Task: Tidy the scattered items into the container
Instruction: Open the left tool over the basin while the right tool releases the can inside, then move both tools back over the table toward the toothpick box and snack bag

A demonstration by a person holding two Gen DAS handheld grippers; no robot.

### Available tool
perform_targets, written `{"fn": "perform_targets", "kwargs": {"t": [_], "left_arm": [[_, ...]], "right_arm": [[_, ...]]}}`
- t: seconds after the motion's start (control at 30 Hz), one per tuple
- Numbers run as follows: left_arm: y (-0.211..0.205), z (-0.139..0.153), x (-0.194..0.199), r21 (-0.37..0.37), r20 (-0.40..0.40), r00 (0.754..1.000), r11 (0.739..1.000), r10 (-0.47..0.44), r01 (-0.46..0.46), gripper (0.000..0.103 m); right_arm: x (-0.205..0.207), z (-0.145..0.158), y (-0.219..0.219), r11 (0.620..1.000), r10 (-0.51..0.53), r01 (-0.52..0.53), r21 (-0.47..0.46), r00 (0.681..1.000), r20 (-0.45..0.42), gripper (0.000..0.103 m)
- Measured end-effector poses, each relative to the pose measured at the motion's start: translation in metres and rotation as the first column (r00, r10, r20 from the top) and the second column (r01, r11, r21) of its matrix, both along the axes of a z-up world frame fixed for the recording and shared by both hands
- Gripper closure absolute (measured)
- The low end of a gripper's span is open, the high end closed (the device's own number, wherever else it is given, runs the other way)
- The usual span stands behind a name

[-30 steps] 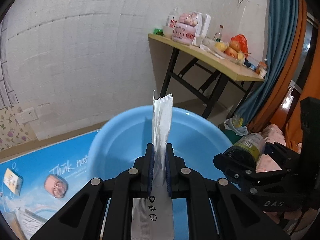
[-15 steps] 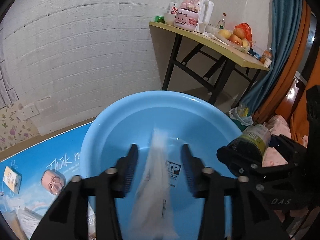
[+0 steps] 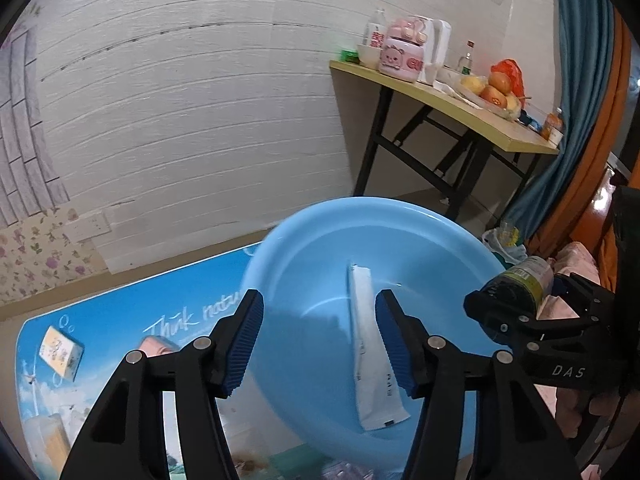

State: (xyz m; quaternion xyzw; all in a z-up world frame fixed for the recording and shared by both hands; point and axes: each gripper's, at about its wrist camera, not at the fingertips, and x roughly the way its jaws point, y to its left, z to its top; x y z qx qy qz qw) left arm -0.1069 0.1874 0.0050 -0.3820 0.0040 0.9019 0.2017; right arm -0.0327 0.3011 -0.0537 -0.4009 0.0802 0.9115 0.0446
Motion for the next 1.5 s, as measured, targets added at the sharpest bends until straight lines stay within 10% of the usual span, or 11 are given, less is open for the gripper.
{"fn": "perform_targets", "kwargs": {"t": [0.77, 1.0, 1.2, 1.5], "left_arm": [[-0.098, 0.012, 0.041, 0.034, -0.019, 0.992, 0.991, 0.129, -0.128, 0.045], [-0.131, 0.016, 0.061, 0.034, -0.03, 0.982, 0.982, 0.185, -0.184, 0.045], [-0.151, 0.019, 0.076, 0.044, -0.052, 0.973, 0.974, 0.226, -0.224, 0.039], [-0.175, 0.021, 0.097, 0.061, -0.09, 0.959, 0.962, 0.269, -0.265, 0.01]], "right_arm": [[-0.025, -0.023, -0.034, 0.991, 0.067, -0.09, 0.1, 0.975, 0.213, 0.0], [0.01, 0.016, -0.03, 0.996, 0.028, -0.024, 0.089, 0.999, -0.044, 0.0], [0.043, 0.044, -0.042, 0.994, 0.073, -0.047, 0.103, 0.959, -0.274, 0.0], [0.06, 0.05, -0.083, 0.974, 0.228, -0.221, 0.057, 0.936, -0.269, 0.0]]}}
